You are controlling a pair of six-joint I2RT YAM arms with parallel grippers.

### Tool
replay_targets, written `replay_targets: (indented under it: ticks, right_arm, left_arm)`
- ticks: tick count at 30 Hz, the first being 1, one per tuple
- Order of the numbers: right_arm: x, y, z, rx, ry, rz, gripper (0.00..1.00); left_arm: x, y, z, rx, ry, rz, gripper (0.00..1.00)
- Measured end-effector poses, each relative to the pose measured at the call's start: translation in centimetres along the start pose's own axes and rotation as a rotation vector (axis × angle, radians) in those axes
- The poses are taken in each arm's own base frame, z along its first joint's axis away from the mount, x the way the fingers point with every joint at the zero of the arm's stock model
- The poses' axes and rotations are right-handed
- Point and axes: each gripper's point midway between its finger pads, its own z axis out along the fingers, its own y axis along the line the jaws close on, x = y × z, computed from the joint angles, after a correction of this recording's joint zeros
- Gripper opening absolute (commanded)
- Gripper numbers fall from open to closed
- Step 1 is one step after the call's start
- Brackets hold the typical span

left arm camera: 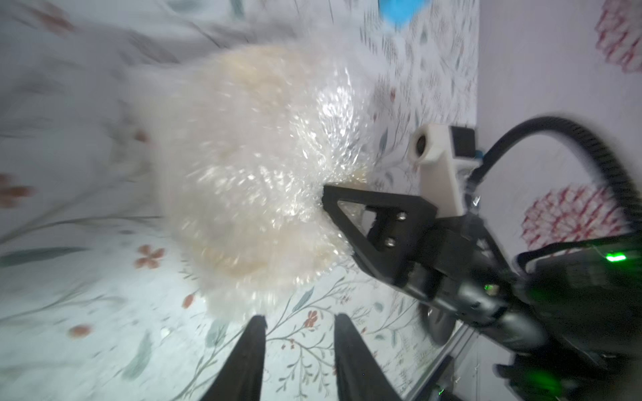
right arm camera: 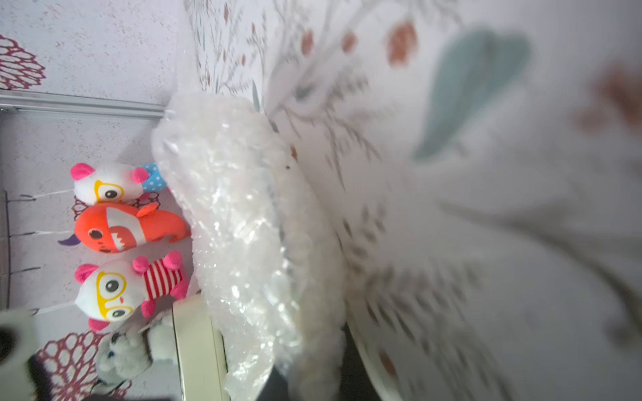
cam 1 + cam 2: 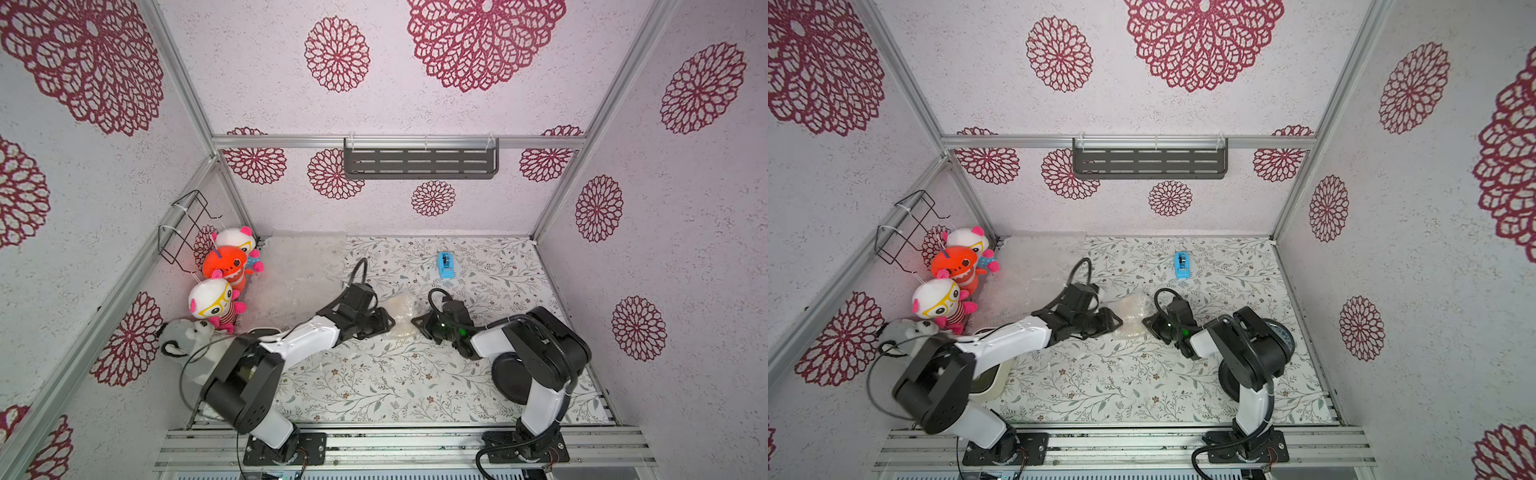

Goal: Wrap dinner plates in bubble wrap
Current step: Pick up the bubble wrap from the center of the board, then place the bubble wrap at the center of the board.

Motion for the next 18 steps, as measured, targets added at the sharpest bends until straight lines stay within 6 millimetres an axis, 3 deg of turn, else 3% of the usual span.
replay_targets:
  ticks: [2, 4, 5, 7, 10, 12, 15, 16, 17, 18]
  right_arm:
    - [-3.0, 1.6, 3.0, 0.002, -0.042, -0.019, 0.17]
    - [-5.9, 3.0, 5.8, -0.002, -0.096, -0.032, 0.22]
    - [-7.4, 3.6, 7.2, 0.0, -0.124, -0.042, 0.25]
    - [-9.9, 4.7, 9.9, 0.007, -0.173, -0.051, 0.3]
    - [-13.2, 6.3, 13.5, 0.014, -0.248, -0.056, 0.38]
    - [-15.1, 7.2, 14.9, 0.015, -0.3, -0.053, 0.52]
    - [-17.0, 8.2, 15.3, 0.041, -0.362, -0.058, 0.72]
    - [-17.3, 8.1, 15.0, 0.064, -0.376, -0.066, 0.89]
    - [-17.5, 8.2, 14.5, 0.08, -0.393, -0.08, 0.99]
    - [-17.5, 8.3, 13.7, 0.093, -0.406, -0.1, 0.99]
  left_arm:
    - [-3.9, 1.4, -4.2, -0.059, -0.163, -0.021, 0.76]
    - [-6.4, 3.1, -7.1, -0.118, -0.276, -0.044, 0.84]
    - [-7.4, 4.4, -8.3, -0.16, -0.32, -0.058, 0.9]
    - [-8.5, 7.1, -9.2, -0.245, -0.353, -0.09, 0.92]
    - [-9.2, 11.1, -9.1, -0.362, -0.344, -0.133, 0.96]
    - [-10.0, 13.4, -8.5, -0.431, -0.325, -0.157, 0.98]
    - [-12.0, 15.0, -6.8, -0.482, -0.296, -0.165, 0.98]
    - [-13.0, 15.3, -6.1, -0.49, -0.288, -0.165, 0.98]
    - [-14.1, 15.5, -5.3, -0.497, -0.28, -0.167, 0.98]
    - [-14.9, 15.7, -4.7, -0.5, -0.275, -0.165, 0.98]
